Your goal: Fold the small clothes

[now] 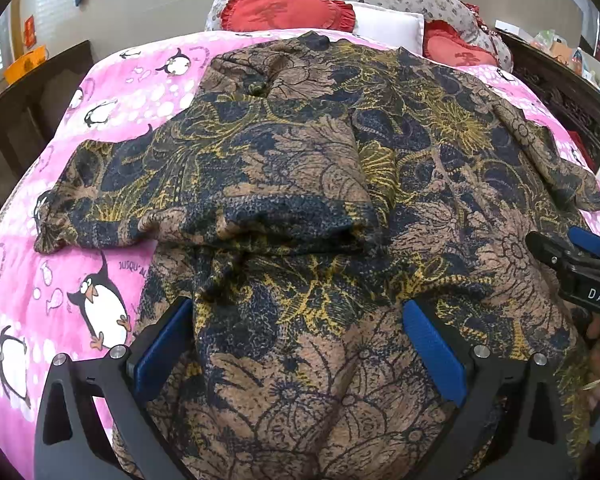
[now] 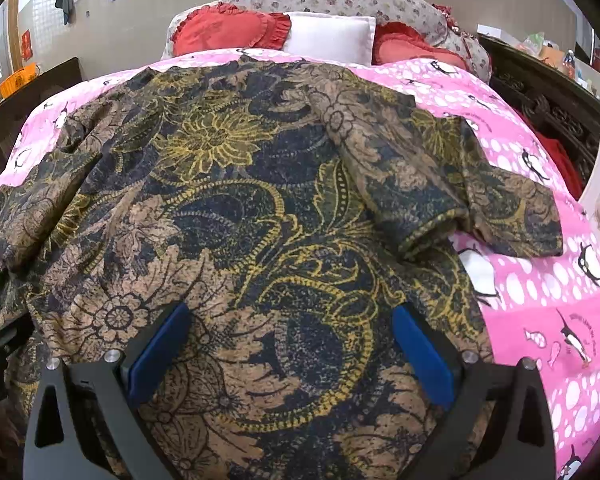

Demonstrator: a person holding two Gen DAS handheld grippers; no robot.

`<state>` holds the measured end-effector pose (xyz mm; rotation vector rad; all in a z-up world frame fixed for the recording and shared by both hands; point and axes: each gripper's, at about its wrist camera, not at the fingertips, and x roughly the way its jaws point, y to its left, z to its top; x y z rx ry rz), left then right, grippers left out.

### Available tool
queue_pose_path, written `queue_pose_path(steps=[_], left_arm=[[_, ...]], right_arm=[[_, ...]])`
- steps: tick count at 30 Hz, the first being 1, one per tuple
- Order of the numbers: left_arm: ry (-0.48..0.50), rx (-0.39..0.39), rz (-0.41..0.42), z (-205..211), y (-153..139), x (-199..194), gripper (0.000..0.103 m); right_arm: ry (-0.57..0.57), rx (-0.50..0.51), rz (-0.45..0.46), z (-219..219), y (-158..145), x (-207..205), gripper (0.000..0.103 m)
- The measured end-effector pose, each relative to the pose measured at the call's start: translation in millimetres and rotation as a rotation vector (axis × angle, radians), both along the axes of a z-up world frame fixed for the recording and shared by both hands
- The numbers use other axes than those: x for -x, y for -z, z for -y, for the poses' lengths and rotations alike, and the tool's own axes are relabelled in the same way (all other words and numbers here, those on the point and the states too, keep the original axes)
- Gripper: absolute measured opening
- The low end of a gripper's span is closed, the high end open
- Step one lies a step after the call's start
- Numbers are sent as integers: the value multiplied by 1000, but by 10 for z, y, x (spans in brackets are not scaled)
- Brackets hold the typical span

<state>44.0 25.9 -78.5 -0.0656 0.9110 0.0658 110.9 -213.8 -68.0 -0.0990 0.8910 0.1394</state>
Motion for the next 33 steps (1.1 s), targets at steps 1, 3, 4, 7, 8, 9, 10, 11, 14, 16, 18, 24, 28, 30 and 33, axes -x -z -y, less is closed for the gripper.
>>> queue_pose_path(steps=[1,3,4,7,8,9,10,11,14,16,18,24,28,30,33], left_arm=[[0,1,1,0,2,8,89],[-1,6,-1,5,6,14,89],[-1,3,-1,11,7,15,89],[-1,3,-1,16,10,19,89],[-1,2,-1,12,11,20,89],[-1,4,0,10,12,22,89],[-1,6,0,10,13,22,89],[-1,11,1,9,13,20,89],[-6,44,-5,-42,-16,21,87],[-11,109,-31,-144,-89,31,87],[-12,197,-23,-333,-238,88,87],[-95,242,109,-1445,-649,163,87],[-218,381,107,-2281,-478,-116,85],[-224,458,65,-2474,-285,-322,84],[-146,446,7,-2393,-64,-565,81]], right_arm=[[-1,1,0,-3,0,-2,103],[-2,0,1,-1,0,3,103],[-3,0,1,-2,1,9,103],[-5,-1,1,-9,0,3,103],[-6,-2,1,-11,1,6,103],[-7,-3,2,-12,0,11,103],[-7,-2,2,-14,0,12,103],[-6,-1,1,-16,1,9,103],[-7,0,0,-22,-3,19,103],[-7,1,2,-21,-5,19,103],[-7,7,4,-31,-3,15,103],[-1,47,18,-84,-3,26,103],[1,66,29,-110,-4,29,103],[2,67,28,-105,0,22,103],[2,65,28,-100,2,14,103]])
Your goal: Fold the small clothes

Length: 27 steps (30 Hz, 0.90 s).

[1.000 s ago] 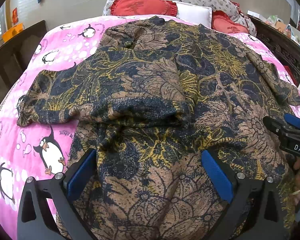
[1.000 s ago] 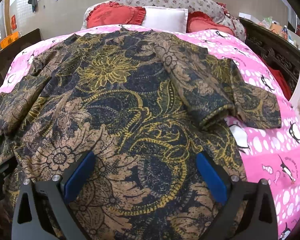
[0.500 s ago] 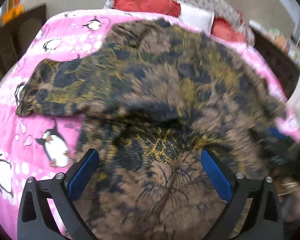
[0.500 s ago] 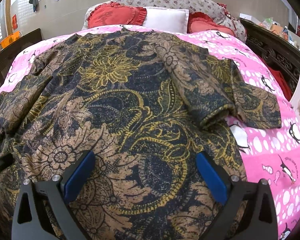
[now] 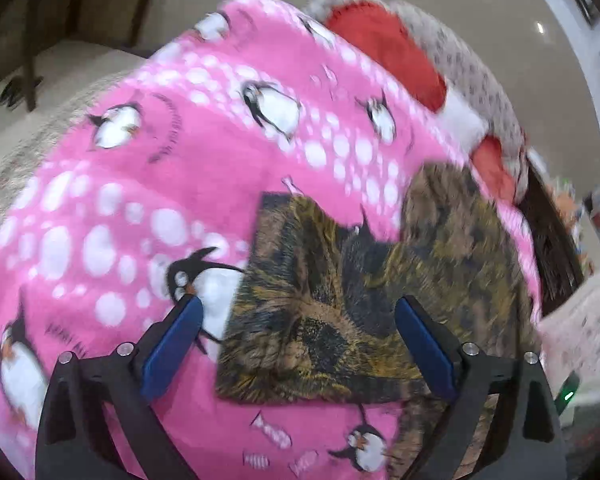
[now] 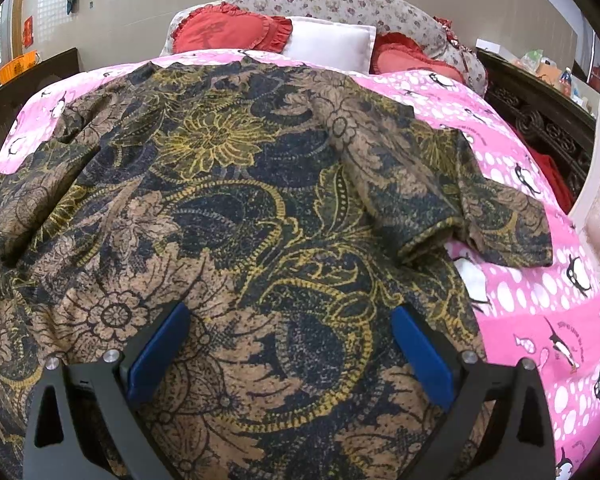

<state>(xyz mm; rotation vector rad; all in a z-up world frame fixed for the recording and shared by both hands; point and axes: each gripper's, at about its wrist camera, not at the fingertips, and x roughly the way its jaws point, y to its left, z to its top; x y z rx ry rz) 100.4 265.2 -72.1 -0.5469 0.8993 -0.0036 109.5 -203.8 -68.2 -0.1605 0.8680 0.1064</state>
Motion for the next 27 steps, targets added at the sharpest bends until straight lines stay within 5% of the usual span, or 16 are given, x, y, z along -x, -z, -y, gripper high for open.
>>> queue_pose_path(steps=[3,5,7,12,17,21,24,27], left_arm=[[51,-87,13,137,17,-55,73],[43,-196,-10,233,12,-45,21],[46,-253,-21,297,-14,-9,0],[1,-332,125,158,-553,166,0],[-288,-347,269,-646,-1382,512,0],[-426,-382,284,-1152,-1714,778,0],[-433,-365,293,-1194,-1764,854,0],[-331,-337,322,-855,-1773,758,0]], right_arm=[[2,5,3,-6,5,-5,103],[5,7,6,-8,11,-13,103],[10,16,8,-11,18,-23,103],[13,17,9,0,24,-31,103],[14,20,9,-7,22,-36,103],[14,21,9,-11,23,-38,103],[14,22,10,-14,21,-35,103],[14,24,11,-11,20,-32,103]])
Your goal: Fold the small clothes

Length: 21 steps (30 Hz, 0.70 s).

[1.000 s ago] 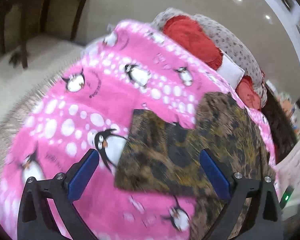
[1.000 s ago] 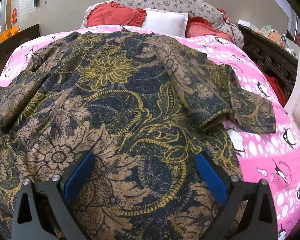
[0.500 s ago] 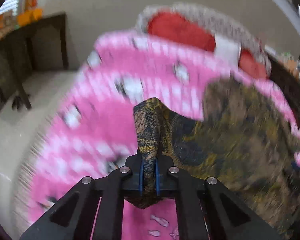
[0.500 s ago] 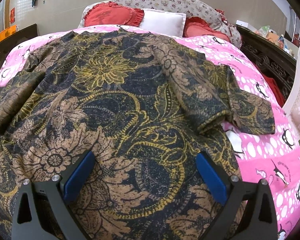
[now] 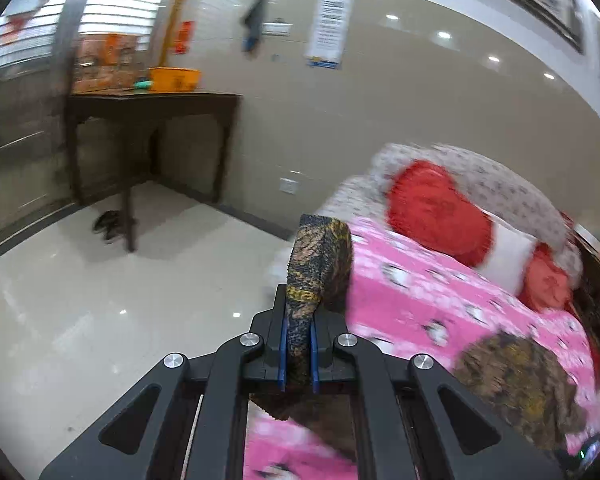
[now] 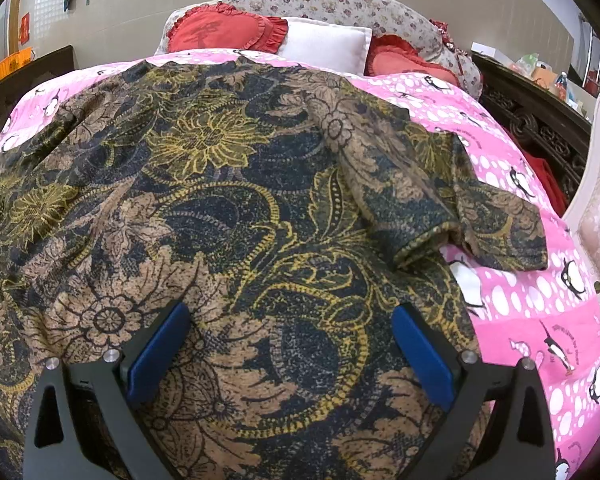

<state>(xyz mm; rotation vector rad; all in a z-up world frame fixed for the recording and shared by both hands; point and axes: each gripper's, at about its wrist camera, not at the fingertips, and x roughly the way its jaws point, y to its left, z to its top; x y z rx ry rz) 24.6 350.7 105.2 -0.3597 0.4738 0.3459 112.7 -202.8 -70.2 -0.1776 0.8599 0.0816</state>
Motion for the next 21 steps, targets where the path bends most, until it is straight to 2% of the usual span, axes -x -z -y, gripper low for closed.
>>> queue_pose_path(steps=[3,7,10,12,15,17,21], left_arm=[[189,44,3,650,85,-261,0],[474,141,-4,1789,309,-797,0],[618,192,-35,2609,635,-1182,0],[676,226,-95,3070,979,-1396,0],[720,220,-220,3472,1443,-1534,0],[731,203,-287,3576,1621,-1473,0],[778,187,-232,3399,1496,-1050,4]], right_arm=[[0,0,0,-8,0,0,103],[0,-2,0,-13,-2,-4,103],[0,-5,0,-10,-2,-7,103],[2,-14,4,9,-2,3,103],[1,-22,0,30,0,3,102],[1,-27,-3,38,1,5,102],[0,-28,-5,44,5,1,102]])
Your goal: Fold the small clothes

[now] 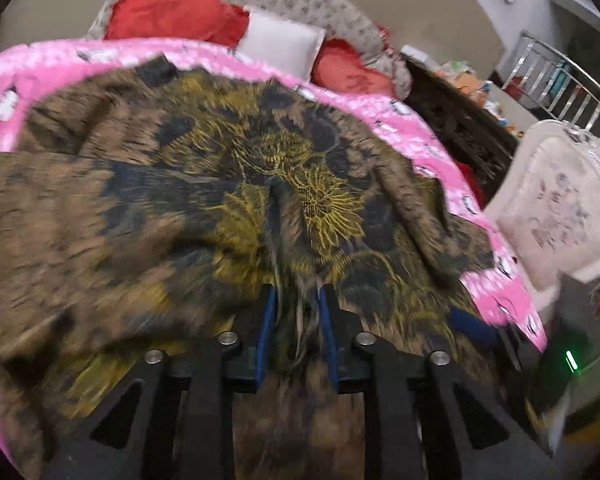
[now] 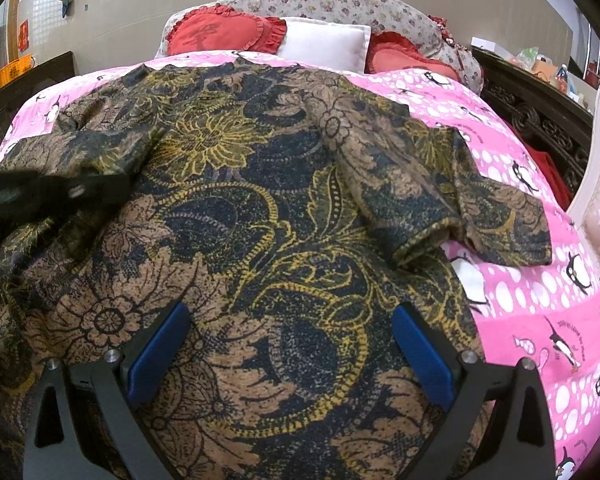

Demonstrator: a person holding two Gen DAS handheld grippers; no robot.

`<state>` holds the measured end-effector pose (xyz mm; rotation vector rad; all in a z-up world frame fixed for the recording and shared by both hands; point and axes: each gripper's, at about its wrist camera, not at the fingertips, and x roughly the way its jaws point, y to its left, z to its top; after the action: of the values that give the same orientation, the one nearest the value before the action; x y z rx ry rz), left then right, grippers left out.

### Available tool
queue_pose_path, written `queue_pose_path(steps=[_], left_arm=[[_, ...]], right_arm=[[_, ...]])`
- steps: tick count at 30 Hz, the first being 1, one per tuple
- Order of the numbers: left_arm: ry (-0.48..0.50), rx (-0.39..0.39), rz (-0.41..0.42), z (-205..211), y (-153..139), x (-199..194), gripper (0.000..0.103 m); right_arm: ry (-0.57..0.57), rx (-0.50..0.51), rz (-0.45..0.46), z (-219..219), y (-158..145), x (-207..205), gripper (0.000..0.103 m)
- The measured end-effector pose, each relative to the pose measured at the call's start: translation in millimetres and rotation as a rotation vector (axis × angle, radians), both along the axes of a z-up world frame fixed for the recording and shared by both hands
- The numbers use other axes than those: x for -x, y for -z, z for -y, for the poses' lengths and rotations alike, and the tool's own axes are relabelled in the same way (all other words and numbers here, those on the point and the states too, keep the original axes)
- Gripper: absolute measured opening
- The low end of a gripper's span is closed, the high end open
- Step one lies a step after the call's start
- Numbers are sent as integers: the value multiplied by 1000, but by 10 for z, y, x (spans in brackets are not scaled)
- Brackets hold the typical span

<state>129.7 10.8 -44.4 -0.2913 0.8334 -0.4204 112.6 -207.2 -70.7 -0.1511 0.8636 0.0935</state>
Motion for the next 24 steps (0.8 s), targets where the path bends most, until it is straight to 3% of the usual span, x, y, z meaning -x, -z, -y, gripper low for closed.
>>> queue_pose_path(steps=[3,7,9,12,14,18,19,22,24], left_arm=[[-13,-54,38,-218,-1,329,7],[-59,-101,-5,-535,263,616,7],[-99,-21,2,-683,331,708,7],[-138,-31,-5,-685,349,688,7],[-140,-60,4,-645,341,701,7],[-152,-35,1,-715,349,706,7],[-155,-23,-1,-731,355,696,7],[-155,-14,-4,-742,366,698,7],[-155,-12,-4,-741,369,696,7]], right_arm=[[0,2,-6,-9,-4,-8,102],[-1,7,-52,-58,-76,-56,101],[-26,-101,-38,-80,-301,-85,96],[-117,-302,59,-223,-666,-173,96],[-208,-365,40,-384,-675,-290,96],[-283,-358,-74,-719,-436,-619,66],[-275,-349,-97,-755,-376,-663,63],[-217,-261,-165,-806,-200,-777,39],[-202,-294,-151,-710,-207,-730,27]])
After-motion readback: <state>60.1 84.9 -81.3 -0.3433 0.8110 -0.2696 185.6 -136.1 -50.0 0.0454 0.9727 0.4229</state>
